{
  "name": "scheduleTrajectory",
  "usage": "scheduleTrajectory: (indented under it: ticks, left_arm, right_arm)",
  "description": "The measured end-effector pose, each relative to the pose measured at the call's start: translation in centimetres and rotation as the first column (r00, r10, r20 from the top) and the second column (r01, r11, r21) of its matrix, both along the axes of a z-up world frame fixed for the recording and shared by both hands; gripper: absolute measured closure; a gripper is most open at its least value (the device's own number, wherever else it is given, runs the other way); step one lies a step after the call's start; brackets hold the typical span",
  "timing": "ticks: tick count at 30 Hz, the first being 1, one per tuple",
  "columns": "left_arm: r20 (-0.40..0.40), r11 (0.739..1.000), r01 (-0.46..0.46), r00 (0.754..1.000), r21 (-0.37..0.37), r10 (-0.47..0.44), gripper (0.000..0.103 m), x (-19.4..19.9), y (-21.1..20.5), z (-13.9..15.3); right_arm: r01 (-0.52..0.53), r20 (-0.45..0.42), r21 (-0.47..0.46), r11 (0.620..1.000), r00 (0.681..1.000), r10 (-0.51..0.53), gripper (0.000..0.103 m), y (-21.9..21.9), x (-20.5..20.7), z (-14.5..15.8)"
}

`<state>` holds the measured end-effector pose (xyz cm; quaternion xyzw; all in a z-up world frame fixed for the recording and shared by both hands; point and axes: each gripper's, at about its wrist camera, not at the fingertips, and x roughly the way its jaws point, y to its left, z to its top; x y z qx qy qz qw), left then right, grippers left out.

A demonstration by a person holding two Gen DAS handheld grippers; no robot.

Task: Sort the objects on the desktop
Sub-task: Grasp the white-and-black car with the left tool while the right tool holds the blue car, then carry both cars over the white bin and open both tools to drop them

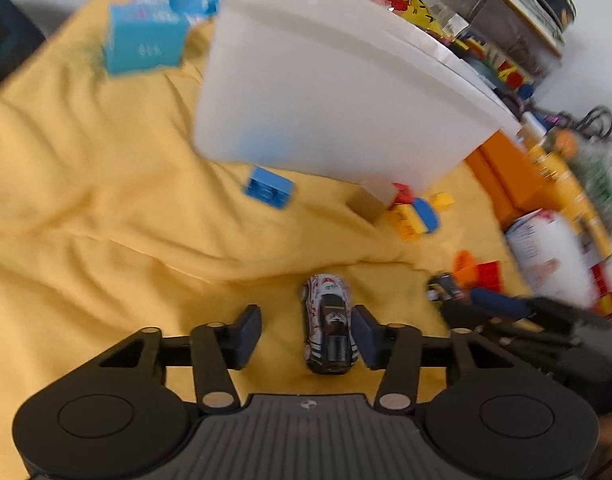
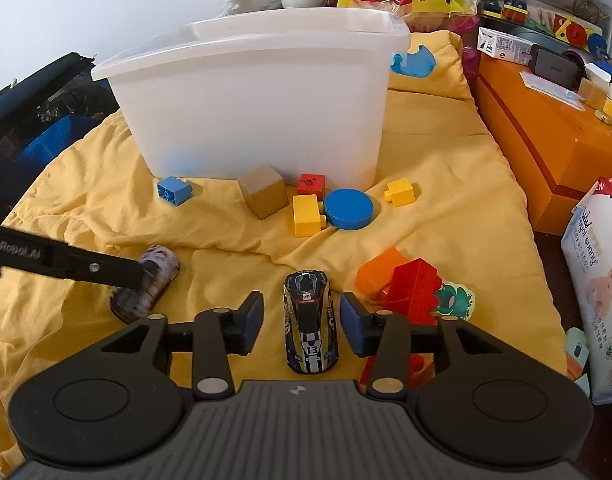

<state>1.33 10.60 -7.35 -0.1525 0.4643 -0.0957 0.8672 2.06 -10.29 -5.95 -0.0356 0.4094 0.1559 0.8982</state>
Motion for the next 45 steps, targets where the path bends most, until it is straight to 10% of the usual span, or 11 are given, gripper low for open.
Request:
scheduleTrajectory:
  ticks: [9,14,24,30,35,40,45]
  left_arm:
    - [-0.005,0.984,0.046,0.999,0.17,-0.046,0.044,0.5,-2.8,0.5]
    - [0.014,0.973,0.079,0.996,0.216,-0.084,0.041,0.8,-4.1,0.2]
    - [0.033,0.943,0.129,0.989,0.305,-0.146,0.042,1.2,-6.3,1.2]
    - [-0.008,0.953,0.154,0.987,0.262,-0.158,0.07,1.5,-5.5,0.1]
    - [0.201,0.964,0.124,0.964,0.235,-0.173,0.07,1.4,-4.8,6.1]
    - [0.472,0.966,0.018,0.87,0.257,-0.142,0.069,3.5,-3.7,14.6]
    - [0.543,0.943,-0.071,0.83,0.326,-0.126,0.069,8.8,-3.5,17.7]
  right_arm:
    - [-0.065,-0.027,-0.081,0.995,0.998,0.063,0.047,0.8,0.3,-1.6]
    - [-0.132,-0.009,-0.109,0.985,0.991,0.132,0.069,1.5,-0.3,-1.2]
    - [-0.157,-0.002,-0.118,0.981,0.987,0.158,0.069,1.9,-0.4,-1.4]
    - [-0.17,0.0,-0.121,0.978,0.985,0.171,0.07,1.9,-0.3,-1.4]
    - [-0.167,0.067,-0.079,0.983,0.983,0.172,0.07,1.5,0.2,1.3]
    - [-0.148,0.288,0.027,0.989,0.948,0.134,0.07,1.3,2.4,8.7]
    - [-0.106,0.453,0.065,0.992,0.889,0.065,0.07,2.4,7.0,14.3]
